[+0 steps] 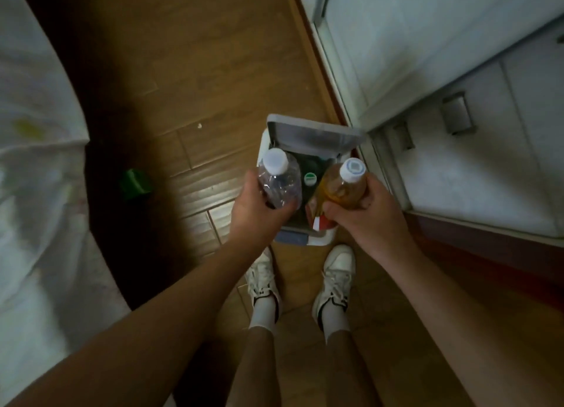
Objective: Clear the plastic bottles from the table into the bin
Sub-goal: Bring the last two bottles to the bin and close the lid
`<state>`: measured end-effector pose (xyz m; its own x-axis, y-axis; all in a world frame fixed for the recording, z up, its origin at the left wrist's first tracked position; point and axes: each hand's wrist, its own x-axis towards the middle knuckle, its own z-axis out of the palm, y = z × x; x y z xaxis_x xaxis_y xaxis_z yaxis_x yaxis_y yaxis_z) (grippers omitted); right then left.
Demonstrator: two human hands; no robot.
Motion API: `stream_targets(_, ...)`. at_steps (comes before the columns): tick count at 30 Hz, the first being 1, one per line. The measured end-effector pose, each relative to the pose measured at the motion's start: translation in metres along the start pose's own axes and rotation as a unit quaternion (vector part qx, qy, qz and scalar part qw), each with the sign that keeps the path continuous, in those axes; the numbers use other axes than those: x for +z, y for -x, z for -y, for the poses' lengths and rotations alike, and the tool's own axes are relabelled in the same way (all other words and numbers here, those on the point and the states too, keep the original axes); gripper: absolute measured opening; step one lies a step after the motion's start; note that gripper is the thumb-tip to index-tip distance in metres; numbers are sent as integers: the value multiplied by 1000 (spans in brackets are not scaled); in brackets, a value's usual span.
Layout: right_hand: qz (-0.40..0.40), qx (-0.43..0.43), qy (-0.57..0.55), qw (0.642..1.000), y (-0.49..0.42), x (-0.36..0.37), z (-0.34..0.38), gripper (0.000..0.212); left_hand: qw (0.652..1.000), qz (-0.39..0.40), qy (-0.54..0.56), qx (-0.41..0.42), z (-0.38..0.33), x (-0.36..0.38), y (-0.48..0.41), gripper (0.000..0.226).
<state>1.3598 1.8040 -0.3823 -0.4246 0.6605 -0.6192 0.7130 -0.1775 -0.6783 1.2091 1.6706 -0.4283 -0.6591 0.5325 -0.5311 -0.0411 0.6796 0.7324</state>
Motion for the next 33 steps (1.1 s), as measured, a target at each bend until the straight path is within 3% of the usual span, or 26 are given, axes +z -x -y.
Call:
stream_targets(11, 10, -12, -36, 999, -15, 9, -16, 40, 999, -11, -43, 2, 17, 9, -26, 72)
stream_targets(18, 32, -13, 11, 999, -19, 14, -18, 52, 995, -8, -92, -27, 39, -28, -11, 20)
stream_targets(24, 39, -7, 45, 998, -30, 29, -25, 56, 984, -3, -170, -46, 79, -55, -1, 17)
stream_targets(33, -20, -18, 56, 998, -35, 48, -31, 60, 975, 6, -207, -82, 123, -62, 22, 24)
